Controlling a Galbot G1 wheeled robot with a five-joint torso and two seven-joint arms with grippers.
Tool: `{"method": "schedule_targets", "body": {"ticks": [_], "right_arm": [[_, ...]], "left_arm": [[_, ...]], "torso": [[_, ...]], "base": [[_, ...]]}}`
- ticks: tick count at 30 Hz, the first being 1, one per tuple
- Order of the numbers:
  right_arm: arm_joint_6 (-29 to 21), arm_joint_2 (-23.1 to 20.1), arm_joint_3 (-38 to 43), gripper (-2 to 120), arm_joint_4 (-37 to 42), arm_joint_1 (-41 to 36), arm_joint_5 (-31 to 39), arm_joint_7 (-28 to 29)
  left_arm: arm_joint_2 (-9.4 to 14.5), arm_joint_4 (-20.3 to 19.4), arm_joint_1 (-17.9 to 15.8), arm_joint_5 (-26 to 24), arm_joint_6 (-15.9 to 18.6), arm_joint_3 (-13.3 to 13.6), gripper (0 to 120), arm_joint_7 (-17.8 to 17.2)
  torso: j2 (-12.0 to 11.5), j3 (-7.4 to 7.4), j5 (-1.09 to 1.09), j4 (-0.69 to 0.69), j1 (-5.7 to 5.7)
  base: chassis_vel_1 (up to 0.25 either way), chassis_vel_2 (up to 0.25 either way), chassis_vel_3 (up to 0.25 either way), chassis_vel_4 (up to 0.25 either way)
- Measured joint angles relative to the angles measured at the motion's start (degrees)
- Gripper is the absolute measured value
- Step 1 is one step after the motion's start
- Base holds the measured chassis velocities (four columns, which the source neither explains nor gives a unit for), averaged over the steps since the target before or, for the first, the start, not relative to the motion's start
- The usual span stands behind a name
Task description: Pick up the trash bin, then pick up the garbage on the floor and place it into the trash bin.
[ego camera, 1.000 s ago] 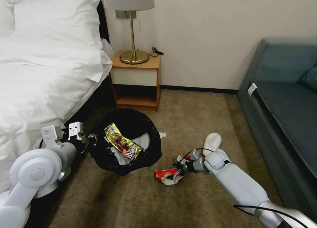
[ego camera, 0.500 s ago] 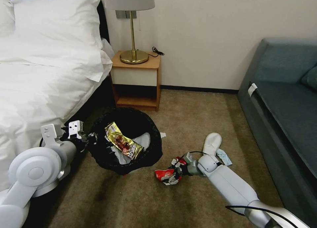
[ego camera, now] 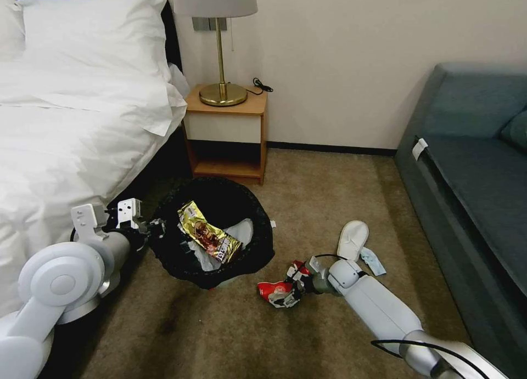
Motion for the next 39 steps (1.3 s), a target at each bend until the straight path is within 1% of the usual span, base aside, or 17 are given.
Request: {"method": "schedule_targets", "body": {"ticks": [1, 3, 4, 6, 9, 10, 12, 13, 14, 15, 17, 19, 20, 21, 23, 34, 39], "right_arm": [[0.0, 0.0, 0.0, 82, 0.0, 0.0, 0.0, 0.0], [0.0, -0.1, 0.0, 68, 0.0, -0.2, -0.2, 0.3], [0.0, -0.1, 0.0, 68, 0.0, -0.2, -0.2, 0.3], [0.0, -0.2, 0.0, 59, 0.0, -0.3, -0.2, 0.6], [0.0, -0.2, 0.0, 54, 0.0, -0.4, -0.2, 0.7], [0.0, -0.3, 0.1, 46, 0.3, -0.5, -0.1, 0.8], [0.0, -0.4, 0.1, 39, 0.6, -0.7, 0.0, 1.0], [0.0, -0.4, 0.1, 39, 0.6, -0.7, 0.0, 1.0], [0.0, -0.5, 0.1, 31, 0.6, -0.7, 0.0, 1.3], [0.0, -0.5, 0.1, 31, 0.6, -0.7, 0.0, 1.3], [0.0, -0.5, 0.2, 18, 0.9, -0.9, 0.2, 1.6], [0.0, -0.5, 0.3, 15, 1.0, -1.0, 0.2, 1.7], [-0.1, -0.7, 0.5, 8, 1.7, -1.3, 0.4, 2.0], [-0.1, -0.7, 0.5, 8, 1.7, -1.3, 0.4, 2.0], [-0.7, -1.2, 1.0, 0, 3.1, -1.7, 1.0, 2.6], [-1.6, -4.2, 3.3, 0, 7.6, -3.7, 5.7, 5.1], [-1.7, -7.5, 5.8, 0, 11.3, -6.0, 11.0, 7.1]], "left_arm": [[0.0, 0.0, 0.0, 0.0, 0.0, 0.0, 3, 0.0], [-0.1, 0.3, -0.6, 0.0, 0.0, 0.5, 3, 0.0], [-0.1, 0.3, -0.6, 0.0, 0.0, 0.5, 3, 0.0], [-0.1, 0.5, -0.9, 0.0, 0.0, 0.6, 3, 0.0], [-0.2, 0.5, -0.9, 0.0, 0.0, 0.6, 3, 0.0], [-0.2, 0.5, -1.0, 0.0, 0.0, 0.7, 3, 0.0], [-0.2, 0.5, -1.0, 0.0, 0.0, 0.7, 3, 0.0], [-0.2, 0.5, -1.0, 0.0, 0.0, 0.7, 3, 0.0], [-0.2, 0.5, -1.0, -0.1, 0.0, 0.7, 3, 0.0], [-0.2, 0.5, -1.0, -0.1, 0.0, 0.7, 3, 0.0], [-0.3, 0.5, -1.0, -0.1, 0.0, 0.7, 3, -0.1], [-0.3, 0.5, -1.0, -0.1, 0.0, 0.7, 3, -0.1], [-0.3, 0.5, -1.0, -0.1, 0.0, 0.7, 3, -0.1], [-0.3, 0.5, -1.0, -0.1, 0.0, 0.7, 3, -0.1], [-0.4, 0.5, -1.2, -0.1, 0.0, 0.7, 3, -0.2], [-0.8, 0.8, -1.6, -0.1, 0.0, 0.6, 3, -0.2], [-0.3, 1.3, -1.8, -0.1, 0.0, 0.6, 3, -0.4]], "torso": [[0.0, 0.00, 0.00, 0.00, 0.00], [0.0, 0.00, 0.00, 0.00, 0.00], [0.0, 0.00, 0.00, 0.00, 0.00], [0.0, 0.00, 0.00, 0.00, 0.00], [0.0, 0.00, 0.01, 0.00, 0.00], [0.0, 0.00, 0.00, 0.00, 0.00], [0.0, 0.00, 0.00, 0.00, 0.00], [0.0, 0.00, 0.00, 0.00, 0.00], [0.0, 0.00, 0.00, 0.00, 0.00], [0.0, 0.00, 0.00, 0.00, 0.00], [0.0, 0.00, 0.00, 0.00, 0.00], [0.0, 0.00, 0.00, 0.00, 0.00], [0.0, 0.00, 0.00, 0.00, 0.00], [0.0, 0.00, 0.00, 0.00, 0.00], [0.0, 0.00, 0.01, 0.00, 0.00], [0.0, 0.00, 0.00, 0.00, 0.00], [0.0, 0.00, 0.01, 0.00, 0.00]], "base": [[0.000, 0.000, 0.000, 0.000], [0.000, 0.000, 0.000, 0.000], [0.000, 0.000, 0.000, 0.000], [0.000, 0.000, 0.000, 0.000], [0.000, 0.000, 0.000, 0.000], [0.000, 0.000, 0.000, 0.000], [0.000, 0.000, 0.000, 0.000], [0.000, 0.000, 0.000, 0.000], [0.000, 0.000, 0.000, 0.000], [0.000, 0.000, 0.000, 0.000], [0.000, 0.000, 0.000, 0.000], [0.000, 0.000, 0.000, 0.000], [0.000, 0.000, 0.000, 0.000], [0.000, 0.000, 0.000, 0.000], [0.000, 0.000, 0.000, 0.000], [0.000, 0.000, 0.000, 0.000], [0.000, 0.000, 0.000, 0.000]]}}
